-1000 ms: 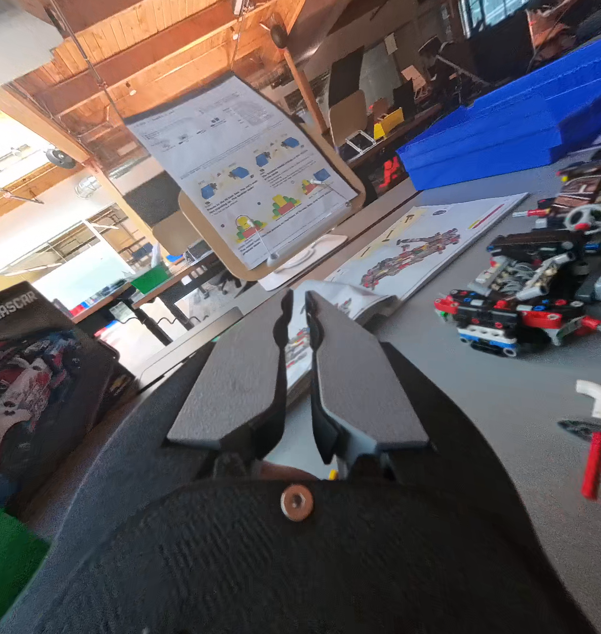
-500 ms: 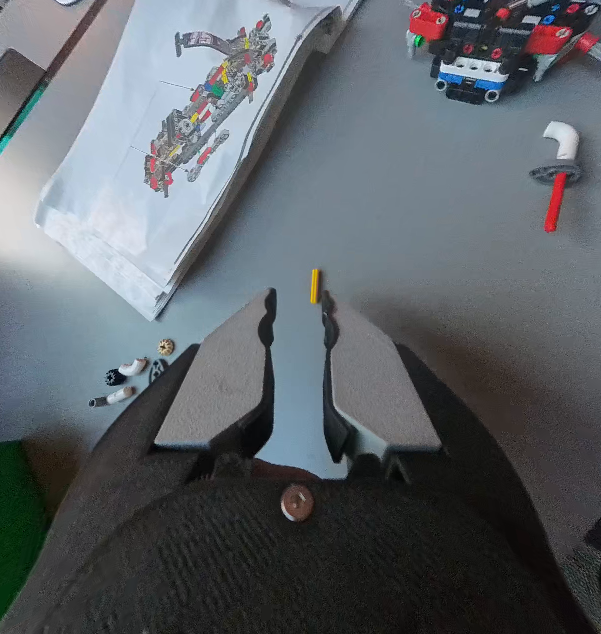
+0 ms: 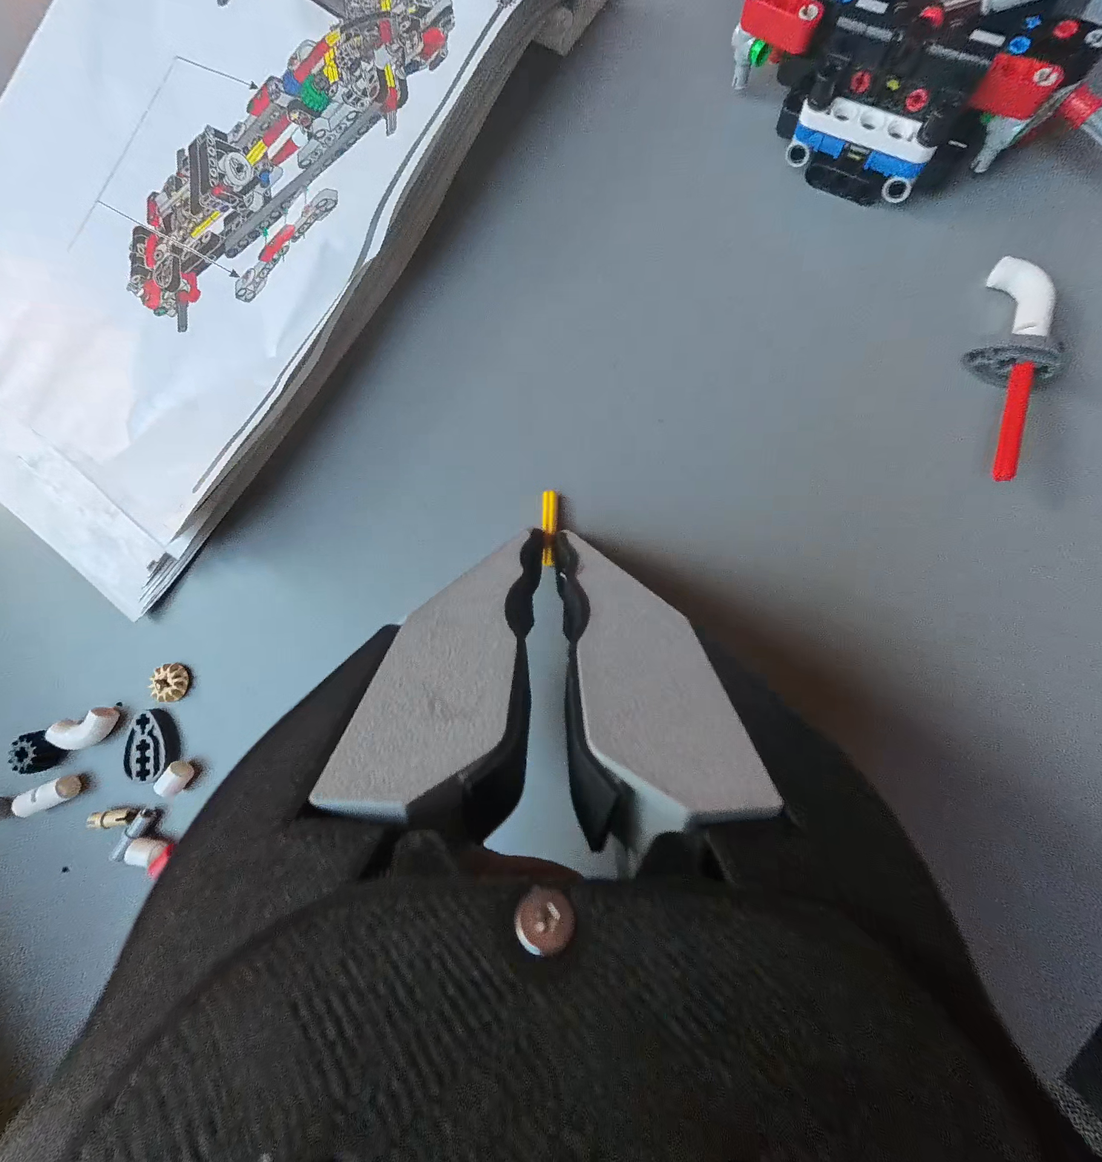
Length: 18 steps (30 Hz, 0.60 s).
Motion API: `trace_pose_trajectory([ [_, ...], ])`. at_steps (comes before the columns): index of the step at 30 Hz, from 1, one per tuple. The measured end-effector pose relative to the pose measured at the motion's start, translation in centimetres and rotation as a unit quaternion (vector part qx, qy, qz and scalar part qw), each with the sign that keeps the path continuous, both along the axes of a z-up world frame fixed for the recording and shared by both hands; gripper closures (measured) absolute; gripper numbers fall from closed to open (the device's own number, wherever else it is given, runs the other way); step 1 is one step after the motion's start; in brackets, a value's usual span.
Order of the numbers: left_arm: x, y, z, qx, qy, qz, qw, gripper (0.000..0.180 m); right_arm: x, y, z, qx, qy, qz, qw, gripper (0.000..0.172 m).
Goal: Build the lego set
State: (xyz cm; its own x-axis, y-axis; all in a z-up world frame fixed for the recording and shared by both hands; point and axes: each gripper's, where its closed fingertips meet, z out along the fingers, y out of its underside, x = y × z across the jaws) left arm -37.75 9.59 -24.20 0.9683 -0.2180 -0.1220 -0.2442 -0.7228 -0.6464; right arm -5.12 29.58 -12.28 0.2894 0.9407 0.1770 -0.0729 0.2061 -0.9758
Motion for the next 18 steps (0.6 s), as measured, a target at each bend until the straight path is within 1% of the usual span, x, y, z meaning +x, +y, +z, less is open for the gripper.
trace_pose_trajectory([
  [3, 1.9, 0.2, 0.0, -0.001, -0.036, -0.006, 0.999, 0.179, -0.1, -0.1, -0.1, 0.006, -0.004, 0.000, 1.000, 0.146],
  [7, 3.7, -0.3, -0.1, -0.024, -0.010, -0.026, 0.999, 0.179, -0.1, -0.3, -0.1, 0.009, -0.005, 0.002, 1.000, 0.146],
  [12, 7.3, -1.2, -0.1, -0.024, -0.038, -0.051, 0.998, 0.179, -0.2, -0.6, -0.2, 0.017, -0.012, 0.007, 1.000, 0.147],
  [15, 7.8, -1.6, -0.1, -0.030, -0.018, -0.050, 0.998, 0.179, -0.4, -0.9, -0.3, 0.024, -0.017, 0.009, 1.000, 0.147],
  [18, 7.8, -1.6, -0.1, -0.030, -0.016, -0.036, 0.999, 0.179, -0.3, -0.8, -0.3, 0.023, -0.016, 0.008, 1.000, 0.148],
])
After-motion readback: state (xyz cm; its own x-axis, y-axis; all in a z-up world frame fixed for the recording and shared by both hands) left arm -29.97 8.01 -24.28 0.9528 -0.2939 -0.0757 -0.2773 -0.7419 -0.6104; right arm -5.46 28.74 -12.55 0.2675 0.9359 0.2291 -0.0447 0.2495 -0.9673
